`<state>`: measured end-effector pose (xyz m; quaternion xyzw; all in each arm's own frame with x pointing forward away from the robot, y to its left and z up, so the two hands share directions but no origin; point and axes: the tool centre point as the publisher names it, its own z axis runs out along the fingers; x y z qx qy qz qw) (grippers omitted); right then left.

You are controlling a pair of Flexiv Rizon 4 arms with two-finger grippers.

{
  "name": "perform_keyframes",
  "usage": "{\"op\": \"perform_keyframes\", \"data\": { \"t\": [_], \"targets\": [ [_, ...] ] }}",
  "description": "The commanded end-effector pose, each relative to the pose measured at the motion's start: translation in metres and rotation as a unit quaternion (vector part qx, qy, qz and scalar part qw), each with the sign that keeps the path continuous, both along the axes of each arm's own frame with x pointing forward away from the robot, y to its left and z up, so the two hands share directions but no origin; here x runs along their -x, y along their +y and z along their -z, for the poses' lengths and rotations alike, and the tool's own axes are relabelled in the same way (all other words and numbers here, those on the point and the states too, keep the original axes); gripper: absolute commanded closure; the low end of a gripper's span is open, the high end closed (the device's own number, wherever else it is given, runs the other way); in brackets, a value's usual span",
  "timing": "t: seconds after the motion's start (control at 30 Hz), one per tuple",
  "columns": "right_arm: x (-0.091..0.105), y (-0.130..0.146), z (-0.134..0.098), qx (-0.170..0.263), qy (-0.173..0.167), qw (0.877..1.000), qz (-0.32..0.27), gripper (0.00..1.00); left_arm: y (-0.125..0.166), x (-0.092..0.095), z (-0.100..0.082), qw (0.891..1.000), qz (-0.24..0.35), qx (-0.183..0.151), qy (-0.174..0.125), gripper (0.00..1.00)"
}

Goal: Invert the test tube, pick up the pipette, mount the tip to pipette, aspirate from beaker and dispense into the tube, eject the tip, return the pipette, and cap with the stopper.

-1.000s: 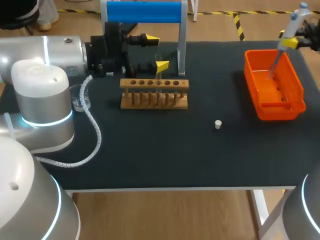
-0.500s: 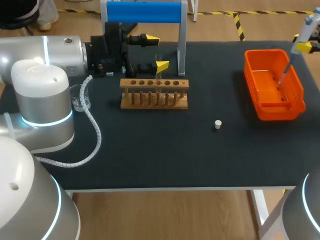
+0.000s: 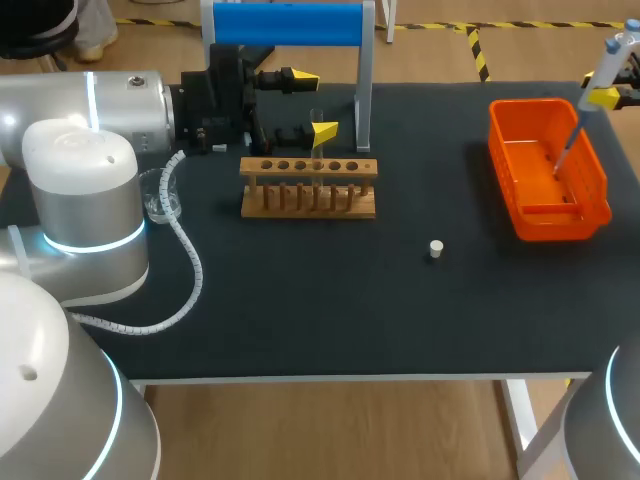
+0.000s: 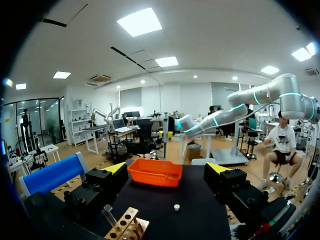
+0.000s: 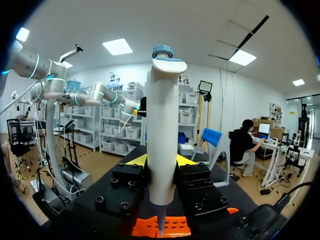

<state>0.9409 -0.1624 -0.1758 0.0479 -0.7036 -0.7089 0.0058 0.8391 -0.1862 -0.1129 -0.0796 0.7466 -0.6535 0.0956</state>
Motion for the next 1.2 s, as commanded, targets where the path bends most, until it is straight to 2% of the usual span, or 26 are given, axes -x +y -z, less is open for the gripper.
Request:
{"op": "perform_keyframes", "data": {
  "t": [0.03, 1.2],
  "targets": [
    [-0.0034, -0.0006, 0.0014, 0.001, 0.0, 1.0, -0.005, 1.0, -0.0003, 0.0004, 0.0012, 1.0, -0.001, 0.002, -0.001, 0.0],
    [-0.005, -0.0008, 0.0017, 0.002, 0.002, 1.0, 0.0, 1.0, -0.0003, 0.0004, 0.0012, 1.0, -0.001, 0.002, -0.001, 0.0]
  ]
}}
